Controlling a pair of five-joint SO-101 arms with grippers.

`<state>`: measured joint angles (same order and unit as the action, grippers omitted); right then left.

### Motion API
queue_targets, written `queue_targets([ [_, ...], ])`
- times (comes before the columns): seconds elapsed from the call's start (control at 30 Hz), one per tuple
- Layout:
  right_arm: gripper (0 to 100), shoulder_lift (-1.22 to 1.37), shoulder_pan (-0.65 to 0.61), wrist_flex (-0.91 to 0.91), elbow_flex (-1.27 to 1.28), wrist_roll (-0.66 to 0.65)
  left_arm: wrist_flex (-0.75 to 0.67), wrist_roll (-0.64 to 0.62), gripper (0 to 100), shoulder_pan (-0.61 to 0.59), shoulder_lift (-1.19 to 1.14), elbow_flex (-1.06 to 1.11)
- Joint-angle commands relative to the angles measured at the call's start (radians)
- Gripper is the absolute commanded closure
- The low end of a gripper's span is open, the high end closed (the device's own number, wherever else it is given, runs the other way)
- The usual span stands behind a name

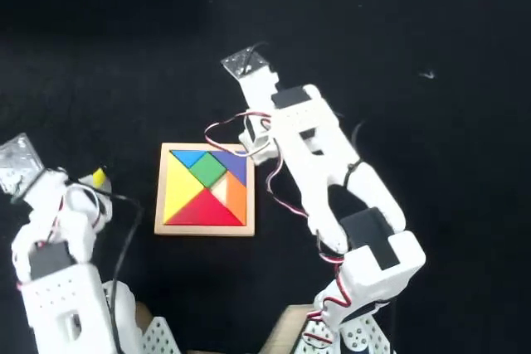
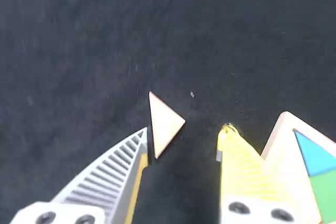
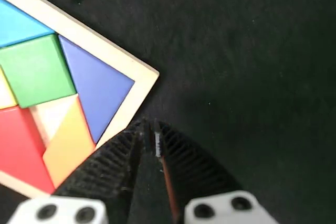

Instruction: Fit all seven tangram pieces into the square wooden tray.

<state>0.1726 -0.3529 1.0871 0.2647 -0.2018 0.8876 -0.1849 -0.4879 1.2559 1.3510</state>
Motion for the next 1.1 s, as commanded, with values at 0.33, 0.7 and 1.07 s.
queue_targets([
  [0.33,98.7,-0.051,0.011,-0.052,0.038,-0.009,-0.13,-0.153,75,-0.012,-0.736,-0.352],
  [0.7,98.7,-0.051,0.012,-0.058,0.038,-0.009,-0.127,0.005,75,0.018,-1.045,-0.55],
  [1.07,98.7,-0.051,0.011,-0.132,0.09,-0.08,-0.049,-0.071,75,0.096,-0.982,-0.579],
])
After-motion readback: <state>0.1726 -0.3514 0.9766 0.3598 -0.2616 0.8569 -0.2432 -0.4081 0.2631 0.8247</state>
